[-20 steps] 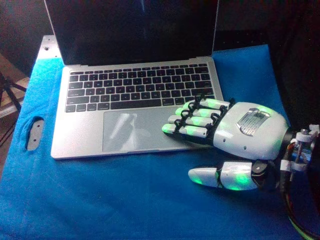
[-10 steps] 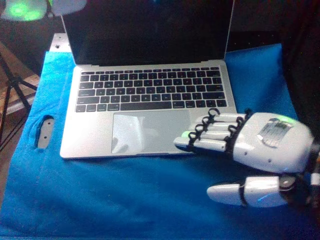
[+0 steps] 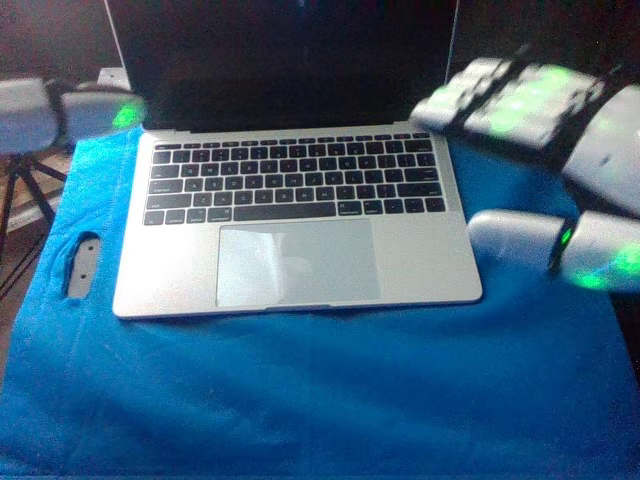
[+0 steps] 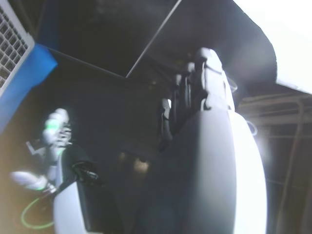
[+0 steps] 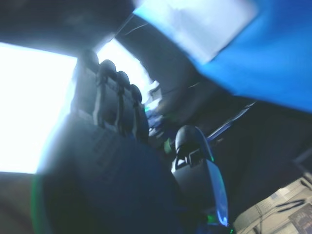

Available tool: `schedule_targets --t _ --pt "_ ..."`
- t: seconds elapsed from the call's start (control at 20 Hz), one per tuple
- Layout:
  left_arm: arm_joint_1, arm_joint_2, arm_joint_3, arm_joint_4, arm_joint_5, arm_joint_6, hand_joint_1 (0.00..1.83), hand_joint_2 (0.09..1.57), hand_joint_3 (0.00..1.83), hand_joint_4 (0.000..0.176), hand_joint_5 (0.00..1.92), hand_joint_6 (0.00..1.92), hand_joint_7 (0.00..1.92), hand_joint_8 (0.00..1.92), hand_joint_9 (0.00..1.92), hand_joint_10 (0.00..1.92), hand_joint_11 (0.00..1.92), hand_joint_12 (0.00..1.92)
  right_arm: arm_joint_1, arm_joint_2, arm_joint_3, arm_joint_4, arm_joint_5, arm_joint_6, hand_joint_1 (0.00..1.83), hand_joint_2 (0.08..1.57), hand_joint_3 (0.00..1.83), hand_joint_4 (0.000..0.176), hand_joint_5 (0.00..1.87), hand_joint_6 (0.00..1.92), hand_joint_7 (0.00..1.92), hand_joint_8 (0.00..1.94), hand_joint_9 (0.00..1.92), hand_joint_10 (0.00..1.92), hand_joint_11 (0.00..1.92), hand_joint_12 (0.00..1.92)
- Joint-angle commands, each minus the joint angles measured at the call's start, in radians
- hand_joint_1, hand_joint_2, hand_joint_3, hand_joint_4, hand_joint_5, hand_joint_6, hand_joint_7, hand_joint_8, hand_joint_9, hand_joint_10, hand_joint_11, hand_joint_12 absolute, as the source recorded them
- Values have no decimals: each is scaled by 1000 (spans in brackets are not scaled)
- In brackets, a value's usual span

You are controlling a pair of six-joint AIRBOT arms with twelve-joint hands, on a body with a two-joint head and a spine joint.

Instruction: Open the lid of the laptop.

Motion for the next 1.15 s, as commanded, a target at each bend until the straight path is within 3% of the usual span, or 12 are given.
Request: schedule_targets --t 0.0,0.1,0.2,0.25,0.3,0.45,0.5,0.6,0.65,0.75,0.95,1.1 --pt "12 12 -9 -21 -176 -18 710 921 0 104 176 0 149 0 38 0 0 0 5 14 -8 44 170 6 5 1347 0 0 227 0 251 1 212 6 153 46" --pt "94 29 -43 -53 -239 -22 642 935 5 84 134 0 127 0 25 1 0 0 -36 53 -37 118 246 -38 30 1305 0 0 260 9 275 7 230 7 151 37" --pt "170 29 -59 -87 -312 -63 551 934 3 101 149 7 122 0 20 0 0 0 -119 81 -72 233 387 -76 1 1392 16 0 240 1 259 2 210 2 147 28" --pt "217 22 -67 -109 -363 -91 530 950 9 74 143 3 114 0 22 1 0 0 -167 93 -85 291 460 -76 33 1386 4 0 247 2 266 3 214 3 173 37" --pt "268 15 -77 -139 -430 -117 526 970 15 68 112 0 99 0 19 0 0 0 -216 107 -99 345 540 -76 101 1352 0 0 255 3 278 5 232 7 187 37" --pt "380 1 -104 -198 -560 -162 476 943 0 120 86 3 105 6 28 3 0 0 -340 119 -141 518 675 -77 231 1260 0 8 213 1 273 2 220 0 206 34" --pt "412 -6 -108 -220 -589 -193 451 981 13 102 82 1 109 5 44 9 0 0 -366 119 -152 557 675 -77 234 1252 0 37 211 0 267 0 214 0 209 33" --pt "505 -43 -92 -291 -656 -297 430 1014 7 118 88 1 145 5 93 11 0 0 -402 118 -163 591 675 -77 248 1248 0 22 185 0 233 0 196 1 194 26" --pt "526 -54 -86 -307 -676 -327 412 969 0 154 76 1 145 1 96 7 17 8 -405 117 -167 597 675 -77 238 1253 0 3 166 0 223 0 195 0 196 25" --pt "552 -75 -82 -328 -679 -389 403 964 0 172 51 0 141 0 92 2 15 11 -418 115 -180 604 675 -77 248 1262 3 0 166 3 236 6 215 7 204 26" --pt "552 -78 -84 -320 -679 -395 339 948 0 176 28 0 124 0 94 1 27 27 -435 119 -186 615 675 -77 208 1304 5 23 178 0 244 0 194 0 171 4" --pt "554 -76 -87 -319 -679 -397 335 911 0 176 32 1 123 1 102 3 50 43 -435 119 -186 615 675 -77 175 1315 5 17 169 0 240 0 186 0 175 5"
